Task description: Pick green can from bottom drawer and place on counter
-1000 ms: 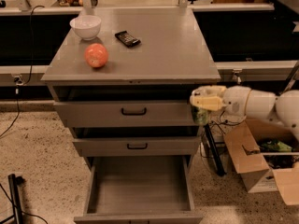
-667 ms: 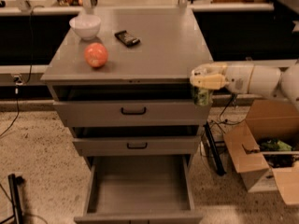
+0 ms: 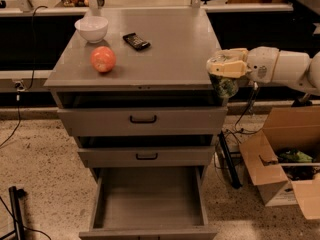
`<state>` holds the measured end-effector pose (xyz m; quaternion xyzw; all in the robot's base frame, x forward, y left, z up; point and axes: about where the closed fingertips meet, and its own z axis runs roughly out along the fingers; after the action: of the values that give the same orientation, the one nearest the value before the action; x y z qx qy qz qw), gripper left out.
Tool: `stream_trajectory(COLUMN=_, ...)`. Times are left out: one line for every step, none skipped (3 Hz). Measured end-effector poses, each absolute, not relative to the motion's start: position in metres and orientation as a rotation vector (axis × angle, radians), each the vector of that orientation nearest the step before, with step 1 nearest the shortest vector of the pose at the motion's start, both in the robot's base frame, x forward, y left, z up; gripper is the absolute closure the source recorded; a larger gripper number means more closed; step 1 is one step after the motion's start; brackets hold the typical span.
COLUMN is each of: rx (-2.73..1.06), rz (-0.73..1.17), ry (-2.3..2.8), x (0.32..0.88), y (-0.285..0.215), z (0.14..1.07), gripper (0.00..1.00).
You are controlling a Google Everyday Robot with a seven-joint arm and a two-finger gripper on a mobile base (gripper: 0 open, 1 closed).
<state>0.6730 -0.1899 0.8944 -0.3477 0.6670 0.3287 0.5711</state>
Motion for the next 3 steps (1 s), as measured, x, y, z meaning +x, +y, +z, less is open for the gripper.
stream_trajectory(rx=-0.82, rz=0.778, ry=1.528, x=0.675, y=-0.19, z=0.907, gripper=1.0)
stream_trajectory(rx=-0.869, rz=0.776, ry=1.451, x=0.68, y=-0.185, z=0.94, gripper=1.0)
stream_trajectory(rx=-0.93, rz=0.756, ry=1.361, x=0.694, y=-0.176, z=0.987, gripper=1.0)
